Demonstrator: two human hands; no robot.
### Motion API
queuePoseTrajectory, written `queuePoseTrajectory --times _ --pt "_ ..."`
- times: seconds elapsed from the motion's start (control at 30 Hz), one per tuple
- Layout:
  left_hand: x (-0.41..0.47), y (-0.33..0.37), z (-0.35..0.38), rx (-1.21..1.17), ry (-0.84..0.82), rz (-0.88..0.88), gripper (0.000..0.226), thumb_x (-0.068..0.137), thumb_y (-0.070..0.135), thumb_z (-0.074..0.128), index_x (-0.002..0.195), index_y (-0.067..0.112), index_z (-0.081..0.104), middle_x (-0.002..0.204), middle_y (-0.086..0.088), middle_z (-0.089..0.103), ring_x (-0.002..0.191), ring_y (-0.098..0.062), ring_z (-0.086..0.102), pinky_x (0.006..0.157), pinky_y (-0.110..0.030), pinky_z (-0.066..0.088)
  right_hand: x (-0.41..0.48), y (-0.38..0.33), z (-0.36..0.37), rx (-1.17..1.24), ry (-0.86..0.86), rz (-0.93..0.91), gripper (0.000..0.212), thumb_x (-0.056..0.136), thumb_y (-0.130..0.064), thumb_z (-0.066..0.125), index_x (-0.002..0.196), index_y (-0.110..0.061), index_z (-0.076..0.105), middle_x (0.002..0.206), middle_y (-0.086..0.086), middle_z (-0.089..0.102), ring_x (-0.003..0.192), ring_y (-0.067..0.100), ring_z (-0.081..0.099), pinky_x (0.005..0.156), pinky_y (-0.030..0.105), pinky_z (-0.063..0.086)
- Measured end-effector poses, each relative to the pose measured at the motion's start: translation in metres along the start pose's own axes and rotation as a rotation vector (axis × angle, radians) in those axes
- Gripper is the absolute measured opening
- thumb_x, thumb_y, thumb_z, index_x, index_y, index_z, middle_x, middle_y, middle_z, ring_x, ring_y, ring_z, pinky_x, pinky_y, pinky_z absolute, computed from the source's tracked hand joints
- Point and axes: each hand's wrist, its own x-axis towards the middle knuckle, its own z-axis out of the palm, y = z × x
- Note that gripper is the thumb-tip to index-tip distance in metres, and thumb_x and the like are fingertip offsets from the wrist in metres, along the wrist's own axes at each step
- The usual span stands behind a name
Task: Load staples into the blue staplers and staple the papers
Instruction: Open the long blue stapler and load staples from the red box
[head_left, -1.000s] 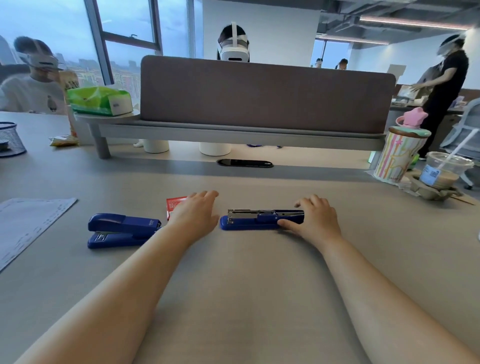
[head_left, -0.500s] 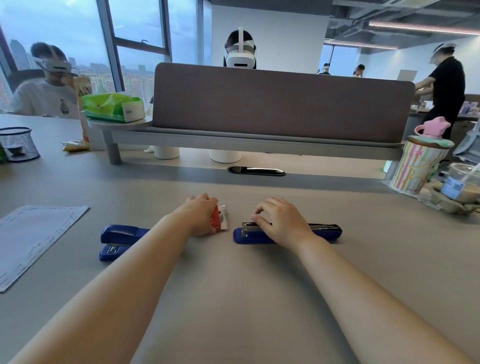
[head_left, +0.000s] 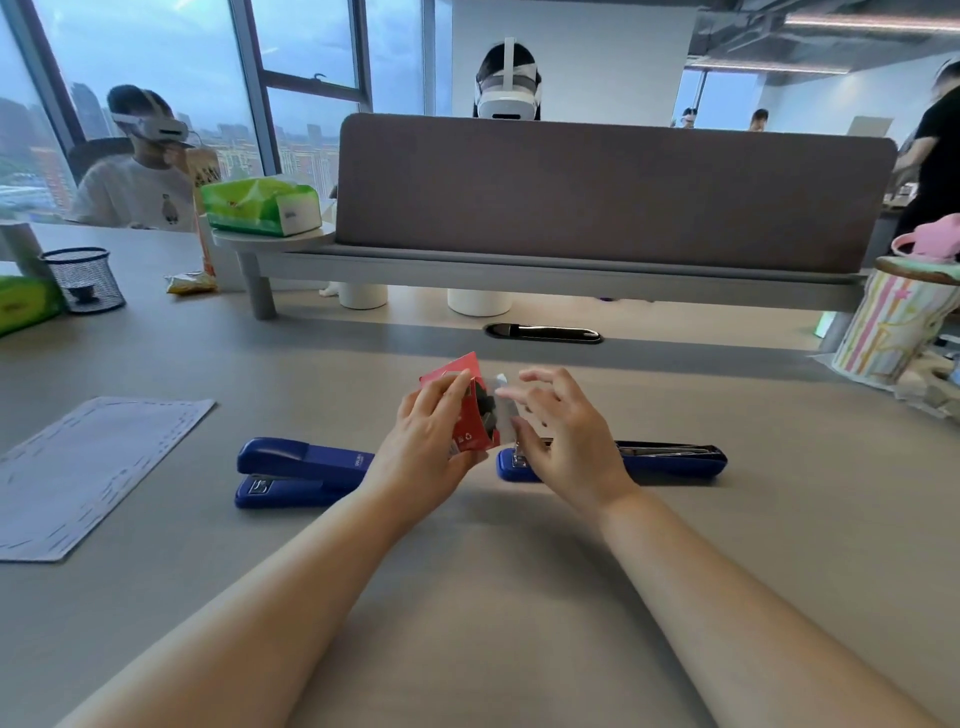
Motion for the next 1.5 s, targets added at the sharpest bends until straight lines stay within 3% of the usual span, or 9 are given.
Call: queuePoseTrajectory --times 0.23,0.6,0.73,0.83,0.97,1.2,1.33,1.43,1.5 --pt "0.000 0.002 -0.001 0.020 -0.023 0.016 0.080 0.084 0.031 0.062 0.145 0.019 0.012 0.151 0.000 0.023 0.138 -0.021 0.019 0.110 -0.038 0.031 -0.001 0.000 0.005 -0.019 -0.083 0.011 0.027 0.081 -0.014 0.064 0.107 -0.015 0.068 0.130 0.015 0.052 0.104 0.028 0.054 0.085 0.027 0.042" --pt "0.002 -0.001 0.002 0.007 -0.046 -0.004 0.080 0.083 0.032 0.064 0.145 0.019 0.014 0.150 0.000 0.025 0.137 -0.022 0.021 0.108 -0.039 0.033 0.002 -0.005 0.003 0.172 0.010 0.202 0.011 0.077 -0.015 0.072 0.088 -0.012 0.073 0.119 0.009 0.059 0.111 0.021 0.052 0.090 0.031 0.046" --pt "0.001 -0.002 0.003 0.006 -0.049 -0.007 0.080 0.083 0.034 0.064 0.145 0.020 0.015 0.151 0.000 0.025 0.137 -0.022 0.022 0.108 -0.040 0.034 0.002 -0.007 0.003 0.190 -0.044 0.228 0.011 0.078 -0.017 0.071 0.088 -0.013 0.072 0.120 0.006 0.057 0.113 0.015 0.049 0.091 0.028 0.043" --pt "0.001 -0.002 0.002 0.012 -0.048 -0.011 0.079 0.083 0.034 0.063 0.144 0.021 0.015 0.151 0.000 0.025 0.137 -0.022 0.022 0.108 -0.040 0.034 0.002 -0.007 0.003 0.210 -0.053 0.258 0.008 0.077 -0.019 0.072 0.084 -0.014 0.070 0.120 0.004 0.057 0.109 0.007 0.045 0.089 0.024 0.044" --pt "0.002 -0.001 0.003 0.012 -0.058 -0.013 0.080 0.082 0.033 0.064 0.144 0.022 0.015 0.151 0.000 0.025 0.137 -0.022 0.023 0.109 -0.040 0.033 0.004 -0.009 -0.001 0.267 0.029 0.318 0.006 0.077 -0.019 0.071 0.079 -0.014 0.071 0.104 -0.005 0.056 0.097 0.005 0.050 0.072 0.010 0.040" --pt "0.002 -0.002 0.001 0.058 -0.073 -0.025 0.080 0.084 0.033 0.063 0.145 0.021 0.013 0.151 0.000 0.024 0.137 -0.023 0.021 0.109 -0.041 0.033 0.007 -0.009 -0.009 0.693 0.118 0.653 0.011 0.082 -0.015 0.066 0.073 -0.019 0.065 0.072 -0.002 0.066 0.069 0.010 0.063 0.066 0.019 0.054" --pt "0.004 -0.001 0.001 0.149 -0.107 -0.043 0.077 0.086 0.033 0.060 0.145 0.020 0.012 0.151 0.000 0.022 0.137 -0.024 0.021 0.107 -0.041 0.035 0.007 -0.007 -0.010 0.863 0.126 0.782 0.009 0.083 -0.009 0.064 0.076 -0.015 0.063 0.072 0.003 0.066 0.068 0.016 0.065 0.061 0.018 0.055" --pt "0.010 -0.003 0.004 0.283 -0.155 -0.047 0.071 0.088 0.030 0.057 0.144 0.018 0.014 0.150 -0.001 0.023 0.136 -0.027 0.021 0.103 -0.043 0.040 0.006 -0.004 -0.008 0.913 0.097 0.783 0.014 0.085 -0.006 0.061 0.089 -0.020 0.064 0.076 0.001 0.067 0.068 0.013 0.065 0.063 0.019 0.055" --pt "0.016 -0.007 0.008 0.352 -0.212 -0.061 0.068 0.089 0.025 0.054 0.144 0.016 0.015 0.149 -0.003 0.024 0.135 -0.029 0.023 0.100 -0.044 0.043 0.005 -0.002 -0.007 0.937 0.072 0.774 0.020 0.087 -0.004 0.057 0.088 -0.021 0.066 0.076 0.002 0.067 0.066 0.011 0.066 0.063 0.018 0.055"
